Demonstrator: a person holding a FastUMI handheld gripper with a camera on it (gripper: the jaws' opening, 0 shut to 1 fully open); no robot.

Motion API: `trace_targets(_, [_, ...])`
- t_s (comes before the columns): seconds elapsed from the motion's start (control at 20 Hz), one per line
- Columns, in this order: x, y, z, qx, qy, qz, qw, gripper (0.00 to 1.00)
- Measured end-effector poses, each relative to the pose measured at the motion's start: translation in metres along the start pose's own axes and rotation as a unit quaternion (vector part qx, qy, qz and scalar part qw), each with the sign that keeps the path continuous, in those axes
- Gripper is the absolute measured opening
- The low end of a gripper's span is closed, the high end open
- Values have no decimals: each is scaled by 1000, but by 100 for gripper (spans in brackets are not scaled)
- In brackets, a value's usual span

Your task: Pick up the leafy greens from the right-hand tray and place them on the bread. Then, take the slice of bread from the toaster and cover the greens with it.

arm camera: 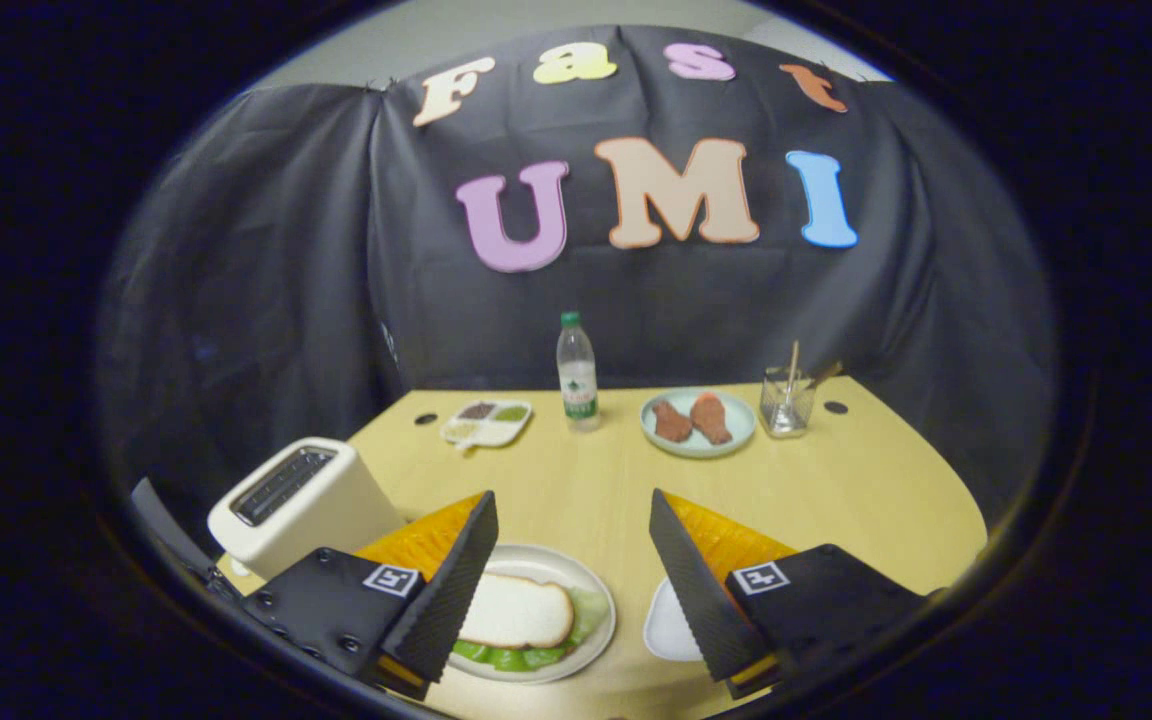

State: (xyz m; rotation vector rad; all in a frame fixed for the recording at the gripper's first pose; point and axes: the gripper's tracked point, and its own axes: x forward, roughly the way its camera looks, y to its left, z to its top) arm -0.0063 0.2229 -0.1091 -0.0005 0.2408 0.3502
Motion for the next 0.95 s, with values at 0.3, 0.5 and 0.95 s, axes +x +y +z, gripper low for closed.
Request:
trace_targets(0.3, [-31,-28,77,-6,-90,1,996,97])
trace_targets(0.5, [-54,-49,110,-42,-128,-15,991,97])
trace_targets(0.95, [-75,-92,118,-43,-139,-29,989,97])
